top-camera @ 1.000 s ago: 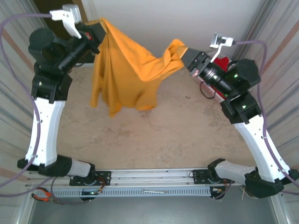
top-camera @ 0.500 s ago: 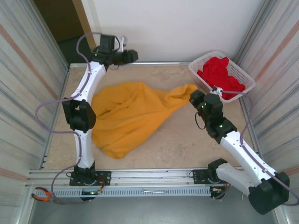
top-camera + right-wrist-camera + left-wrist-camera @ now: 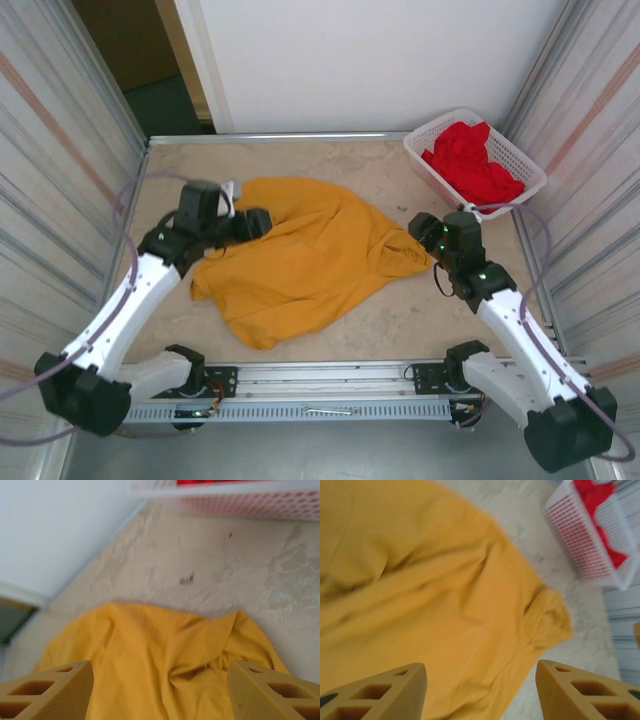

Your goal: Fold the inside-out t-shirt

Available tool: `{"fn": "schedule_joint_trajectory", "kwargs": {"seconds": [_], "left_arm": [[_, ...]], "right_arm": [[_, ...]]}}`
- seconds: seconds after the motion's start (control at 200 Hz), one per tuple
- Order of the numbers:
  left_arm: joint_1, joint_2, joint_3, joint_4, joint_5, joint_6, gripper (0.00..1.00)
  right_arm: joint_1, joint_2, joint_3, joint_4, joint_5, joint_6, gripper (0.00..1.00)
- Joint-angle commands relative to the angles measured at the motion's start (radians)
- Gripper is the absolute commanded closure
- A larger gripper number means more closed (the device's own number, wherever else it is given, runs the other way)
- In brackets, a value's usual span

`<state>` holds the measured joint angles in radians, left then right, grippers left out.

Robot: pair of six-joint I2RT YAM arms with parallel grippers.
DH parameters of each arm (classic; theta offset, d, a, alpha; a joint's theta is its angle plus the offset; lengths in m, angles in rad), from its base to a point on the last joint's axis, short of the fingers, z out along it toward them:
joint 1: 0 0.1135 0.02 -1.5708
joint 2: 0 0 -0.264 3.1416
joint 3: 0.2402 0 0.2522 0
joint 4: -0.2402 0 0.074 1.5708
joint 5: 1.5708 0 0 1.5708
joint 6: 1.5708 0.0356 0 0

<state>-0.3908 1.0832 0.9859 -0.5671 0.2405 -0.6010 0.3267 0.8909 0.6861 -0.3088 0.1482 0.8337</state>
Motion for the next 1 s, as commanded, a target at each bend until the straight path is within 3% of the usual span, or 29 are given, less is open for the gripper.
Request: {"fn": "schedule_joint_trajectory", "kwargs": {"seconds": [0.0, 0.245, 0.461, 0.526, 0.581, 0.636, 0.691, 0.761, 0.882, 0.997], "left_arm": [[-0.024, -0.043, -0.174, -0.088, -0.123, -0.15, 0.39], [-0.025, -0.104, -0.31, -0.165, -0.311, -0.254, 0.36], [-0.025, -0.047, -0.341, -0.189, -0.39, -0.36, 0.35], [-0.027, -0.034, -0.367, -0.188, -0.394, -0.405, 0.32], [-0.029, -0.025, -0.394, -0.17, -0.386, -0.433, 0.32], [-0.029, -0.012, -0.423, -0.127, -0.361, -0.443, 0.31], [-0.029, 0.018, -0.441, -0.078, -0.33, -0.451, 0.32], [-0.028, 0.069, -0.445, 0.016, -0.287, -0.433, 0.44], [-0.006, 0.205, -0.358, 0.149, -0.239, -0.343, 1.0], [0.026, 0.383, -0.14, 0.202, -0.209, -0.182, 1.0]], "right_arm": [[0.06, 0.147, 0.043, -0.076, -0.081, -0.15, 0.26], [0.123, 0.546, 0.152, -0.02, -0.038, -0.191, 0.25], [0.11, 0.7, 0.188, -0.003, 0.002, -0.15, 0.33], [0.09, 0.717, 0.188, 0.009, -0.011, -0.142, 0.47], [0.065, 0.72, 0.188, 0.018, -0.029, -0.141, 0.78], [0.035, 0.707, 0.192, 0.016, -0.046, -0.143, 0.99], [-0.003, 0.668, 0.196, 0.01, -0.058, -0.147, 1.0], [-0.055, 0.585, 0.197, -0.004, -0.062, -0.148, 1.0], [-0.14, 0.412, 0.207, -0.053, -0.061, -0.141, 1.0], [-0.187, 0.277, 0.197, -0.121, -0.051, -0.115, 1.0]]}}
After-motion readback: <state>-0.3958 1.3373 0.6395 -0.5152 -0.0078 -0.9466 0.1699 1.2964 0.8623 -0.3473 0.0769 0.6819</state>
